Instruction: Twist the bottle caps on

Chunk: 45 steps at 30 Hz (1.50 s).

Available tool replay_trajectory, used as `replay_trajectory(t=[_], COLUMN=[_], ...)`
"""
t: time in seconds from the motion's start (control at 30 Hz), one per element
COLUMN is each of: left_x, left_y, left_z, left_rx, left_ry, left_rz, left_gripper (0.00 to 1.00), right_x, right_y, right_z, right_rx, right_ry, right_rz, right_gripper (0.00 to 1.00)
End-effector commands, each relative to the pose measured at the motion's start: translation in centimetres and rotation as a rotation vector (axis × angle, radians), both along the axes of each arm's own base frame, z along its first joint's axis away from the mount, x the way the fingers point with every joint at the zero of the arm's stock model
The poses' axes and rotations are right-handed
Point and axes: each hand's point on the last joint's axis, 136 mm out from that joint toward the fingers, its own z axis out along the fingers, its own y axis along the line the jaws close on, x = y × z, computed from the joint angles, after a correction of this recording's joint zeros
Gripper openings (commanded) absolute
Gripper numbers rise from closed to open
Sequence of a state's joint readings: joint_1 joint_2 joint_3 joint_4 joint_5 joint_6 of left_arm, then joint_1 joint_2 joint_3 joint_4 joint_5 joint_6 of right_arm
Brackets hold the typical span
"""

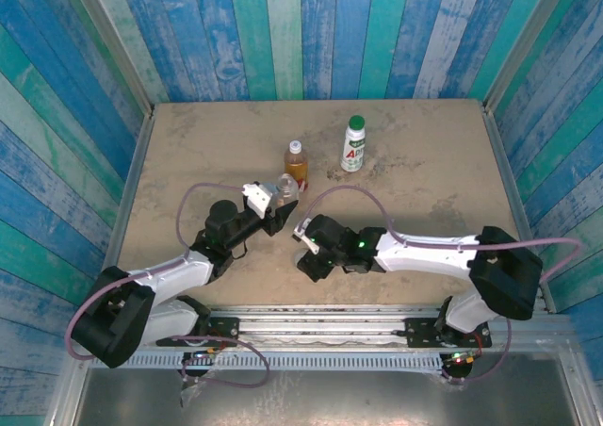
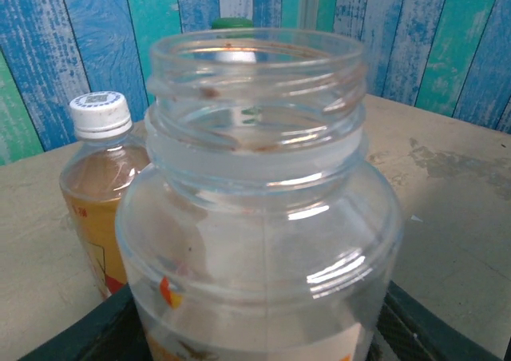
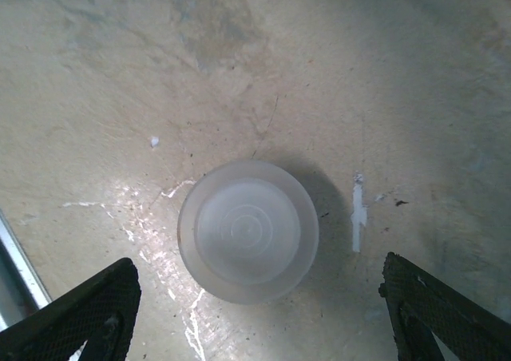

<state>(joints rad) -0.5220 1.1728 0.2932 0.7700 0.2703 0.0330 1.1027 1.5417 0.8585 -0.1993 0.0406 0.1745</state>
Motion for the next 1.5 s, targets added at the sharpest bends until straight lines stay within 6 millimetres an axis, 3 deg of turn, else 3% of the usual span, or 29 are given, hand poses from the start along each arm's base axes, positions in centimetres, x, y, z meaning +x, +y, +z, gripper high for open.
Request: replay_trajectory(t=[0.0,0.17,0.4,0.57,1.13,1.2,1.3,1.47], left_x=[0.2,0.2,0.1,-0.1,-0.1,-0.1,-0.1,-0.2], left_y=[0.6,0.7,0.7,0.6,0.5,0.4,0.5,0.2], left_z=[0.3,0.1,0.0,0.0,0.0,0.0,-0.1,0.0], left_rx=[0.001,0.006,0.009,0.009,0.010,0.009,0.009,0.010], left_ry=[-0.014,-0.010,-0.007,-0.007,-0.003,-0.005,-0.003,-0.003], left_rz=[0.027,0.028,0.024,0.014,0.009,0.007,0.008,-0.007], left_gripper=[0.58,0.58,0.58,0.57,0.57,0.58,0.57,0.58], right_x=[-0.1,-0.4,-0.2,-0.2,-0.1,-0.1,0.0,0.4], right_y=[1.7,2.8,3.8,3.6,3.6,3.5,3.6,3.3], right_z=[-0.1,-1.4,-2.1,-2.6,-3.4,-3.5,-3.3,-1.5], right_rx=[-0.001,-0.027,-0.028,-0.041,-0.077,-0.082,-0.081,-0.046], right_ry=[-0.023,-0.014,-0.002,0.004,0.006,0.003,0.001,-0.027], right_rz=[0.065,0.094,0.082,0.081,0.093,0.094,0.090,0.063], right_gripper=[0.82,0.81,0.63,0.57,0.66,0.65,0.57,0.56])
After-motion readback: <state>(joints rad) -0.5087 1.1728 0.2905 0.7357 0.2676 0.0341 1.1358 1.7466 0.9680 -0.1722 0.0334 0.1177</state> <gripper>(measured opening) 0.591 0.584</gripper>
